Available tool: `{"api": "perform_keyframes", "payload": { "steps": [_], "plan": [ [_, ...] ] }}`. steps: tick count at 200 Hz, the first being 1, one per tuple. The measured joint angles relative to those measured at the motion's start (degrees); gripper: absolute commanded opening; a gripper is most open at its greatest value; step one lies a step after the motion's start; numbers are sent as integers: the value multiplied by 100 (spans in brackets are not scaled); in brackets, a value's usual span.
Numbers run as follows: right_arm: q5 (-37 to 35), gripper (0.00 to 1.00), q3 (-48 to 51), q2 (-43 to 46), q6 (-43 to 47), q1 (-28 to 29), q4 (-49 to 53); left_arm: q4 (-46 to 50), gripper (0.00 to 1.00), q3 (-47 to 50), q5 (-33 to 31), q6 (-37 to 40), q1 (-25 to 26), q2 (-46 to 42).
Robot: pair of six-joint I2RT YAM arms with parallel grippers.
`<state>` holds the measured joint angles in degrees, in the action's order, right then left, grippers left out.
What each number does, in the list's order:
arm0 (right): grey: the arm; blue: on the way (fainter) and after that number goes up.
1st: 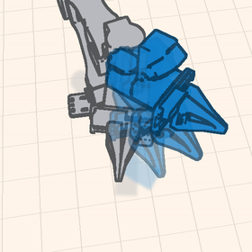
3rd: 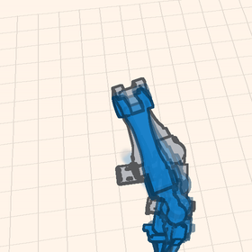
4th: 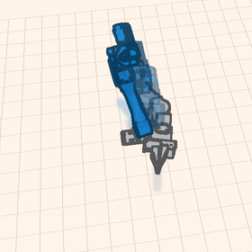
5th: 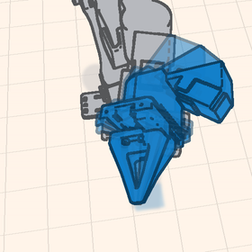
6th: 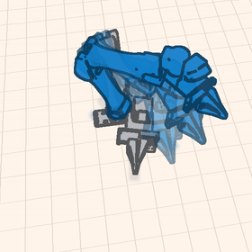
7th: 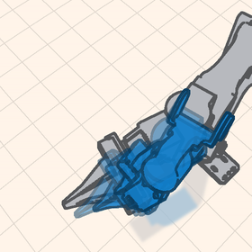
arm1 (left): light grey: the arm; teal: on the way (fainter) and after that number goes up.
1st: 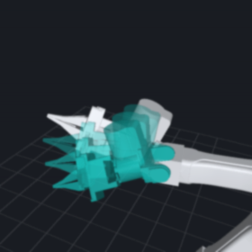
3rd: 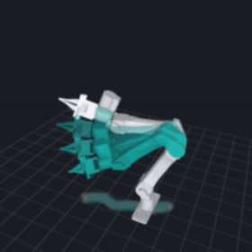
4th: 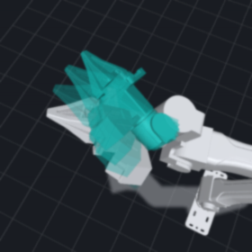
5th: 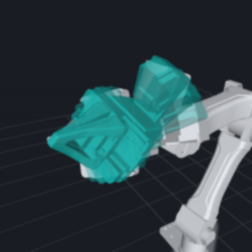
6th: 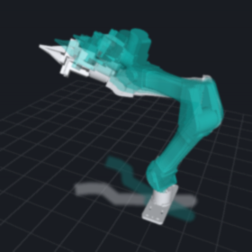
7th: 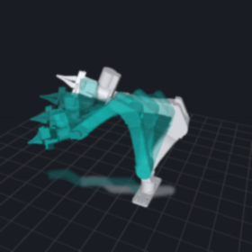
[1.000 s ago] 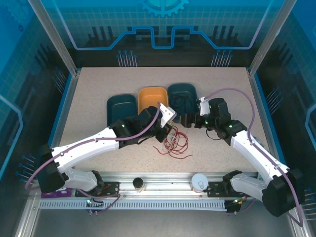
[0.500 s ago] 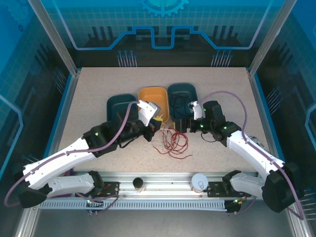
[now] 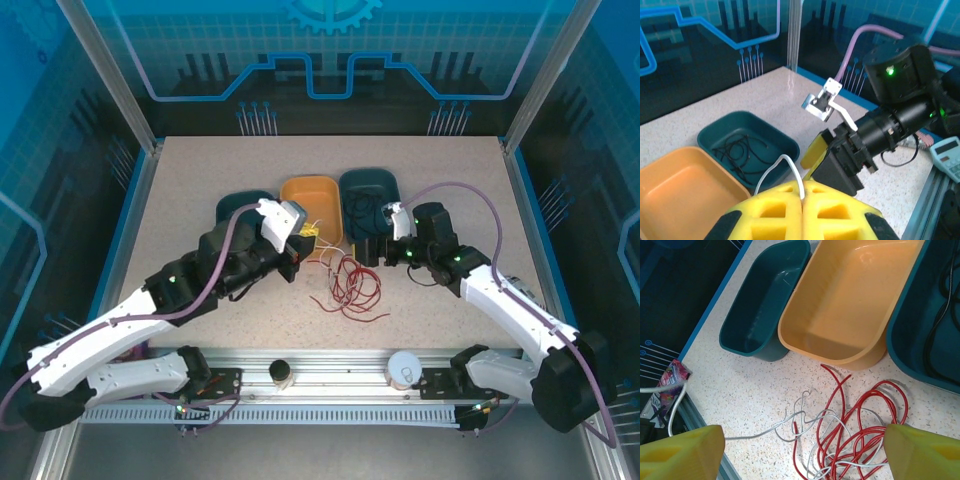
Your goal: Untangle the cables
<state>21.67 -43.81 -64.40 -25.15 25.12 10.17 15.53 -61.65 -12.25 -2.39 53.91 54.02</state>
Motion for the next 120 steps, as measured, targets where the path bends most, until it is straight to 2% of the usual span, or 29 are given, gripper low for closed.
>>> {"api": "perform_keyframes", "payload": {
  "steps": [120],
  "plan": [
    [155,81,136,-400,-160,570,-538,-789,0,-490,-7,619,0,-452]
  ]
}}
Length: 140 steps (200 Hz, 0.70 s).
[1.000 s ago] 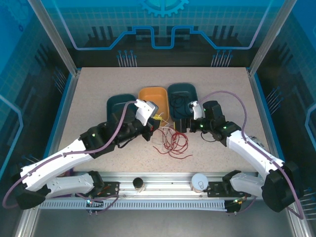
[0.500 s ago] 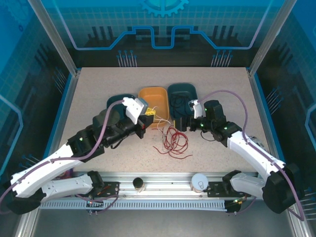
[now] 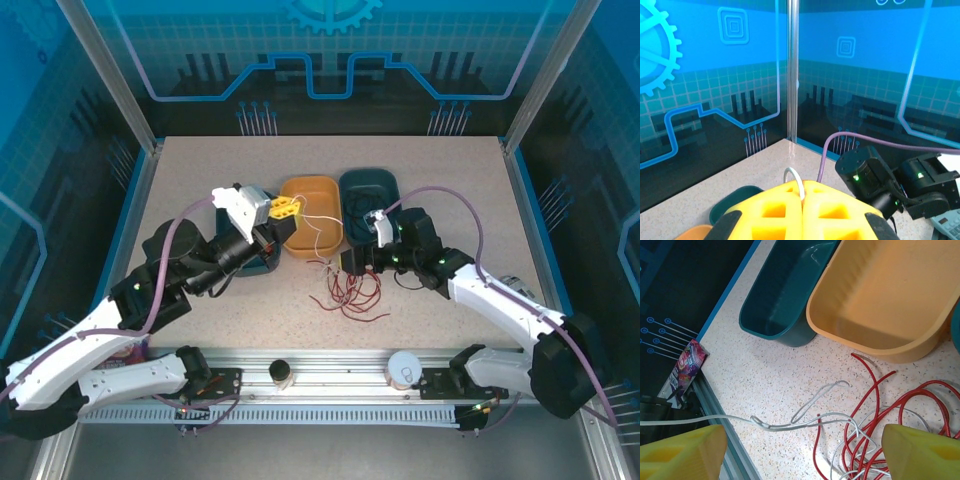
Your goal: Untangle the cables
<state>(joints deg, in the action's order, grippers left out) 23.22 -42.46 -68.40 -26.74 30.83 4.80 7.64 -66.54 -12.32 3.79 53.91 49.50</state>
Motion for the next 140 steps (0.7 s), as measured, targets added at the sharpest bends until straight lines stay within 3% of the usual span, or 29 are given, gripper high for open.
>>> {"api": "perform_keyframes", "payload": {
  "steps": [33,49,140],
  "plan": [
    [-2,75,4,4,83,15,-92,-26,0,-260,-92,138,0,105],
    [-42,68,79,70,232,101,-164,-22,0,-407,-160,216,0,195],
    [-627,68,857,597,1038,855,-717,157,0,-697,-393,258,0,420]
  ]
}}
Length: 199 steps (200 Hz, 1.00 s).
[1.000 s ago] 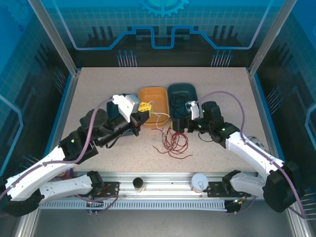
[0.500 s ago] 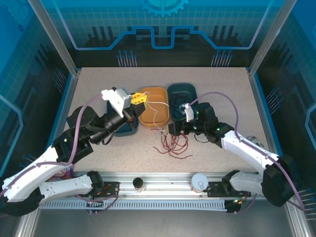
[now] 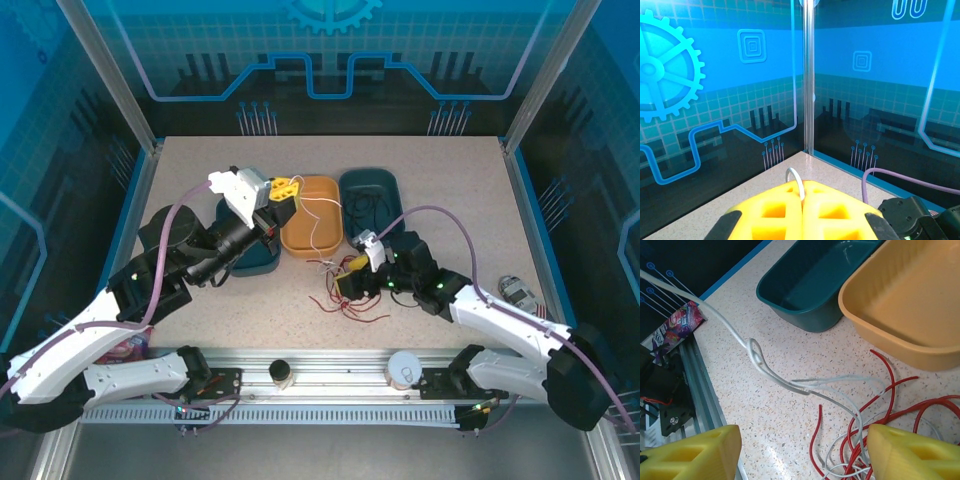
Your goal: Untangle the cables
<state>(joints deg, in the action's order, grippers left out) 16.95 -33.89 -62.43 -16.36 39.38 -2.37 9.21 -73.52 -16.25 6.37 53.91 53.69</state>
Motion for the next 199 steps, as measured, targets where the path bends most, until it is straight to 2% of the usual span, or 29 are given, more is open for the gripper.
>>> {"api": "perform_keyframes", "payload": {
  "steps": [36,68,77,99,133,166,178,199],
  "plan": [
    [-247,69,-2,-120,155,111,-282,31,0,-28,-2,0,0,0],
    [-374,69,-39,-682,168,144,-625,57,0,-37,0,0,0,-2],
    [-413,65,-74,-894,168,146,-717,61,0,-37,0,0,0,-2],
    [-457,47,-142,-1257,142,149,-935,92,0,-39,-7,2,0,-9],
    [-498,24,-144,-1333,26,109,-1147,140,0,-92,-116,9,0,-76],
    [-566,17,-109,-1333,-79,-81,-1178,146,0,-103,-330,116,0,-273],
    [-605,18,-50,-1333,-142,-155,-1161,149,0,-116,-433,160,0,-341],
    [-608,24,98,-1333,-240,-306,-1093,146,0,-227,-660,286,0,-428]
  ]
}}
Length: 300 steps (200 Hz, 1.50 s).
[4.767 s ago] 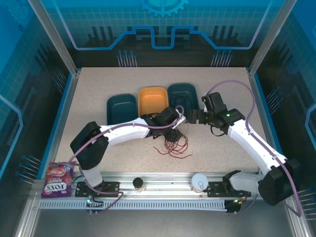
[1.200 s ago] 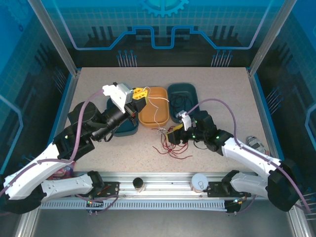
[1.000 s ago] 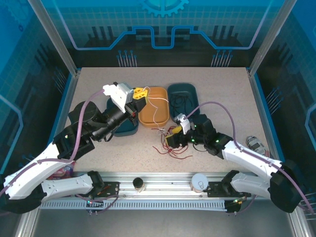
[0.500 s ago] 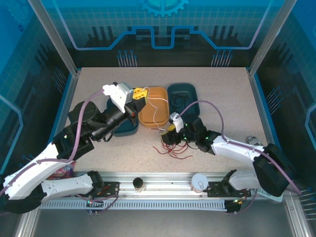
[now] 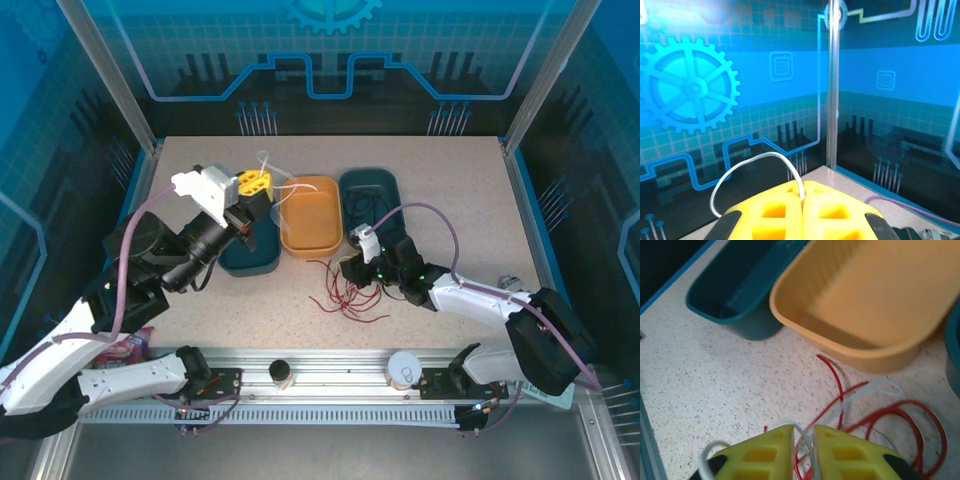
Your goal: Untangle the cables
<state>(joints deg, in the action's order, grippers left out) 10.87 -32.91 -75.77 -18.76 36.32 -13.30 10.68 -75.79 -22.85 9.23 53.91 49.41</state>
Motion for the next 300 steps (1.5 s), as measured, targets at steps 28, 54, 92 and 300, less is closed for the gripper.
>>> {"api": "perform_keyframes", "payload": {
  "steps": [28,54,92,300],
  "plan": [
    [7,24,181,0,-79,-142,48,-28,0,-160,-203,186,0,-142],
    [26,23,219,0,-120,-151,87,-63,0,-334,-254,302,0,-186],
    [24,29,219,114,-136,-151,199,-66,0,-470,-463,387,-2,87],
    [-1499,48,-546,1322,-339,236,2446,258,6,-33,1934,-2575,-2531,4109]
  ]
}}
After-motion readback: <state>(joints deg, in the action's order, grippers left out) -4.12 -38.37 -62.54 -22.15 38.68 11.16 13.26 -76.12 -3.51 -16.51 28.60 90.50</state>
